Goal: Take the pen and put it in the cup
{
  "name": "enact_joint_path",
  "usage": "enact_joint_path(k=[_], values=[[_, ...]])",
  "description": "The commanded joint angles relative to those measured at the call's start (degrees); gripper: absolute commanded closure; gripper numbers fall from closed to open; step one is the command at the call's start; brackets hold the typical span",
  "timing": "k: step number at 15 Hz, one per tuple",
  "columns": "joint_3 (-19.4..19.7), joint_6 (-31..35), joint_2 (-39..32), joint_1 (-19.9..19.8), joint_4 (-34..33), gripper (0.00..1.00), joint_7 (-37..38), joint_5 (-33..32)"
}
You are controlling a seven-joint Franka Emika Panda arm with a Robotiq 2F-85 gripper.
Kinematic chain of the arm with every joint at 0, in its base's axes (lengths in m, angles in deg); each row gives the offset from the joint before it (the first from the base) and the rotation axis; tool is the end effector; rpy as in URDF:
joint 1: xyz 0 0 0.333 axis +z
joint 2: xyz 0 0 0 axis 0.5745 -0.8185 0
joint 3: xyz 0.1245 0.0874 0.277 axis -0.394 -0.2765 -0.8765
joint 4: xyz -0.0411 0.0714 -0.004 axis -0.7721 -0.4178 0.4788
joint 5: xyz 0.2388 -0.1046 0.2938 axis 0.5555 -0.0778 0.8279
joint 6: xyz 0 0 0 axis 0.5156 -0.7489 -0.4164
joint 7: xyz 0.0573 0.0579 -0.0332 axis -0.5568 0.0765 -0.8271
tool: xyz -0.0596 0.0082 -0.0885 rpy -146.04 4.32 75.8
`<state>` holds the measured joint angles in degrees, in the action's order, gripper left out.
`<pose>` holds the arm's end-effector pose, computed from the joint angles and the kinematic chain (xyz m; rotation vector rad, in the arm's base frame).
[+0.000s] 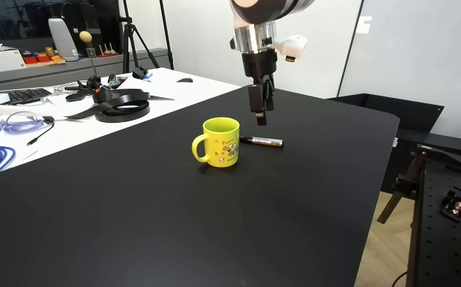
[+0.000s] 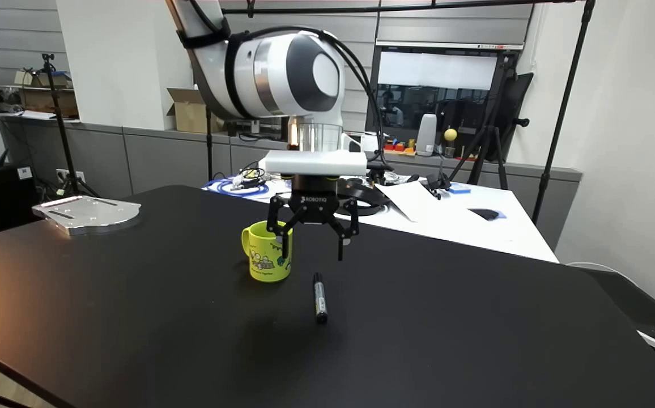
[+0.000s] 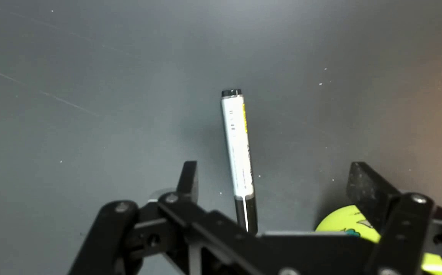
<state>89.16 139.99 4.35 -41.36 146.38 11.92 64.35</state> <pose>0.5394 -0.1090 0.1862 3.0058 0.5029 -0.2699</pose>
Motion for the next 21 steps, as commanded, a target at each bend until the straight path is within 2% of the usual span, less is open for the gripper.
enact_joint_path(k=[1, 8, 16, 18, 21], values=[[-0.38, 0.66, -2.53, -1.59, -0.96, 0.00, 1.23, -0.05], [0.20, 1.96, -6.49, -1.43, -2.82, 0.00, 2.00, -2.52], [0.88, 1.26, -12.37, -1.71, -8.52, 0.00, 2.29, -2.85], [0.85, 1.23, -13.38, -1.82, -9.58, 0.25, 2.09, -2.78], [0.70, 1.53, -14.65, -2.00, -10.90, 0.47, 1.63, -2.83]])
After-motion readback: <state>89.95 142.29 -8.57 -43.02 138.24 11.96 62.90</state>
